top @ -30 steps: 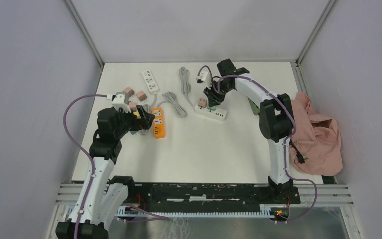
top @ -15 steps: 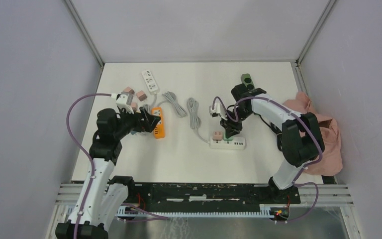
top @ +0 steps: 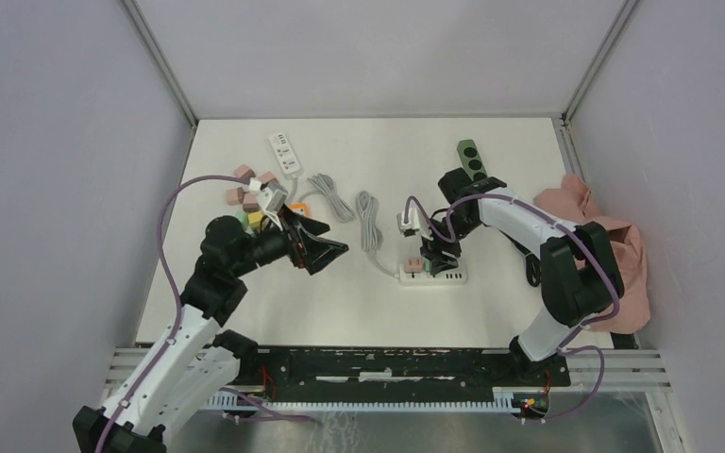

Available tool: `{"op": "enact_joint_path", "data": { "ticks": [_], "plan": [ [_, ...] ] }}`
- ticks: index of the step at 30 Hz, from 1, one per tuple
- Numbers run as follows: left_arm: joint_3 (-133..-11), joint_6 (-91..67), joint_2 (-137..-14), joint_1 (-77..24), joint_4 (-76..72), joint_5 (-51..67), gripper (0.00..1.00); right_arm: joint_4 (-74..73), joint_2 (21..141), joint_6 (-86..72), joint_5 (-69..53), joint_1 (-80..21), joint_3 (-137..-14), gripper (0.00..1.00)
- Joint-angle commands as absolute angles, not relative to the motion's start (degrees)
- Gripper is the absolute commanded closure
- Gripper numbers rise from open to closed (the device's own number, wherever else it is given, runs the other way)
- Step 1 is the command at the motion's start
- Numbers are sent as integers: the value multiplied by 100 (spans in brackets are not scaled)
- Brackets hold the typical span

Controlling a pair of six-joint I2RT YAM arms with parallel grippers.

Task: Pull the plug off the socket
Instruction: Move the socket to the center of the board, then remove the plug from the socket.

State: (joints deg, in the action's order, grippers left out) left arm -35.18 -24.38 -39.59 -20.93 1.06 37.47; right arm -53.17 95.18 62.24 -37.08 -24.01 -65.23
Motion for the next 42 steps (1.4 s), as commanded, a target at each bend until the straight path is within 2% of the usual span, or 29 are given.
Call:
{"op": "enact_joint_path", "data": {
  "ticks": [1, 6, 11, 16, 24, 42],
  "plan": [
    [-3177, -3294, -3858, -2996, -1232, 3116, 0, -5105, 9122, 5908, -3700, -2436, -6477, 35],
    [-2577, -3373, -4043, -3735, -2146, 2472, 0, -5213, 8739, 5684, -3729, -2410, -6536, 28],
    [-2207, -2894, -4386, -4148, -2900, 2159, 2, -5703, 8453, 5716, -4065, -2372, -6741, 28],
    [-1899, -2373, -4639, -4236, -3535, 2060, 1, -6196, 8131, 5835, -4747, -2320, -6902, 27],
    [-1741, -1572, -4790, -4236, -3685, 1439, 1, -6425, 7797, 6499, -5543, -1988, -6538, 24],
    [-2001, -1373, -6173, -4232, -4191, 2362, 1, -6591, 7690, 7191, -5783, -1815, -6281, 24]
  ]
}}
